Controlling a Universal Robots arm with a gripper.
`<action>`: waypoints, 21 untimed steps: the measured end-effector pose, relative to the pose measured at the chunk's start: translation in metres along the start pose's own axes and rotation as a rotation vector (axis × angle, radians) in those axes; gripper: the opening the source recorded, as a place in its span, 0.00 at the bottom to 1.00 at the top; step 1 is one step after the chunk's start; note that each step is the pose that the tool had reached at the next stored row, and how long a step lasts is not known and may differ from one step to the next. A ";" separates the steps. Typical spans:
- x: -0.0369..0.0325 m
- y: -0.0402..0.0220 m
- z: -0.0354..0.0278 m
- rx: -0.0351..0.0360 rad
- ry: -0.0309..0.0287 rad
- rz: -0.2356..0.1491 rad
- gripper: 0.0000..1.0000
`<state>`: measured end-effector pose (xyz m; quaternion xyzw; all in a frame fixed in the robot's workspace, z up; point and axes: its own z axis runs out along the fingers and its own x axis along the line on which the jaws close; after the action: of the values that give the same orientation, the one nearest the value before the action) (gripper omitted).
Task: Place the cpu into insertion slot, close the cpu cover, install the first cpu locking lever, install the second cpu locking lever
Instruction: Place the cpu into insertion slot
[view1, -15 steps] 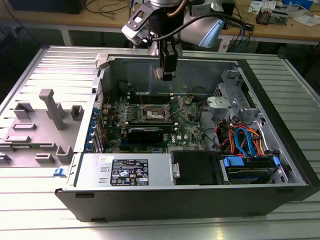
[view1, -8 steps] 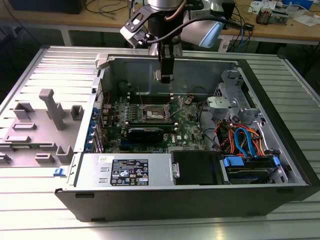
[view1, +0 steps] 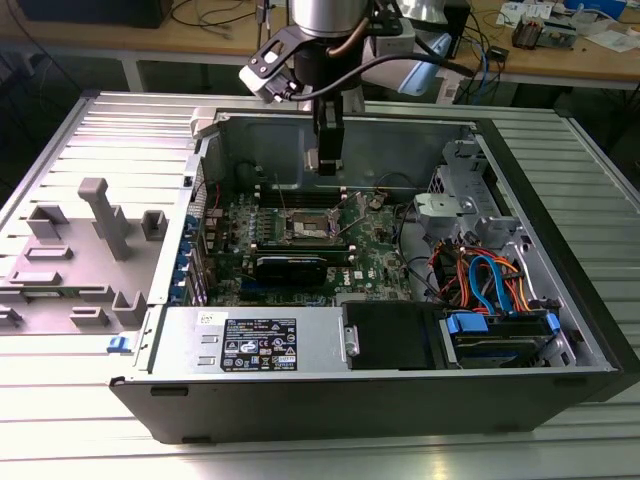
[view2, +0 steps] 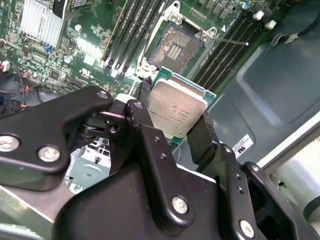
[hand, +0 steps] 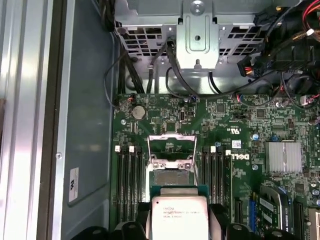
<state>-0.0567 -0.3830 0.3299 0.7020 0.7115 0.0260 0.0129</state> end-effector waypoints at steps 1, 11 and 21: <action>0.0000 0.0000 0.0015 0.0013 0.0001 0.000 0.55; -0.0002 -0.0001 0.0028 0.0047 0.0004 0.000 0.55; -0.0014 -0.0001 0.0031 0.0048 0.0050 0.000 0.55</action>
<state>-0.0566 -0.3844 0.3268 0.7021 0.7116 0.0261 0.0094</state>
